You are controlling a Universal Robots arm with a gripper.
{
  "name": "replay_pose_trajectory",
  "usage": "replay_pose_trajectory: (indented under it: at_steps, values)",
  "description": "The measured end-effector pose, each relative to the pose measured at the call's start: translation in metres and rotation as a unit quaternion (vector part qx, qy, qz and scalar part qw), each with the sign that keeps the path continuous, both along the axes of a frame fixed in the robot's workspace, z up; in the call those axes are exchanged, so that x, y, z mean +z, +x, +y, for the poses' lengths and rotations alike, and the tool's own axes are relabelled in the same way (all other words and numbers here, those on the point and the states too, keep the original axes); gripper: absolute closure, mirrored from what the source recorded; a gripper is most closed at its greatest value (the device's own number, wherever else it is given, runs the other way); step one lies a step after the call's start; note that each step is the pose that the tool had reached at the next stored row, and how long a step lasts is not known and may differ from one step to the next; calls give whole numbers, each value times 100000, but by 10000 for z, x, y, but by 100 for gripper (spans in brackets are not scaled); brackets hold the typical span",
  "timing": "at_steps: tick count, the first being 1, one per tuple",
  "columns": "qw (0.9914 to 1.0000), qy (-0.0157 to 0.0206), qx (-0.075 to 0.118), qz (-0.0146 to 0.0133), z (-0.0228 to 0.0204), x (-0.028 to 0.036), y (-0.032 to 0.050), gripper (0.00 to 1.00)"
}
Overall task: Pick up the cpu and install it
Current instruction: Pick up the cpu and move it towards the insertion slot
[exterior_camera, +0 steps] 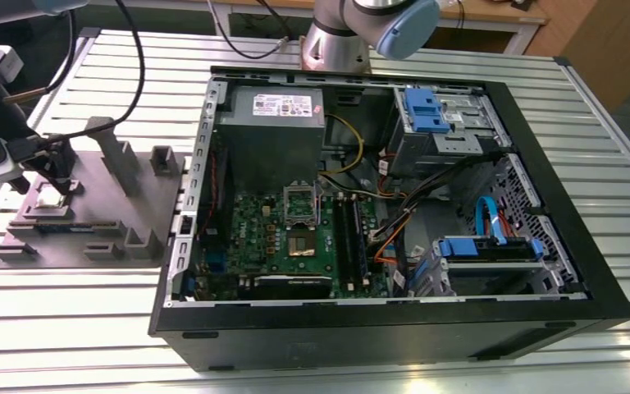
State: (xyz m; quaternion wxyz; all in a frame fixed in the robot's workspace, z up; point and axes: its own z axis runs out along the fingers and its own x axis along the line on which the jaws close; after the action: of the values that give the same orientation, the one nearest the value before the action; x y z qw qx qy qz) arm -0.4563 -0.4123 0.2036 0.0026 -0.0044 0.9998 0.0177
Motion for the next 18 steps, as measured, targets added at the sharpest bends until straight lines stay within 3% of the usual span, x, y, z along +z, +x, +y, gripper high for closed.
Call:
replay_pose_trajectory:
  at_steps: [6, 7, 18]
  values:
    - [100000, -12, -2, -29, 0, 0, -1, 40]
    - [100000, -10, -1, -35, 0, -4, -2, 34]
    - [100000, -17, -2, -25, 0, -67, -12, 34]
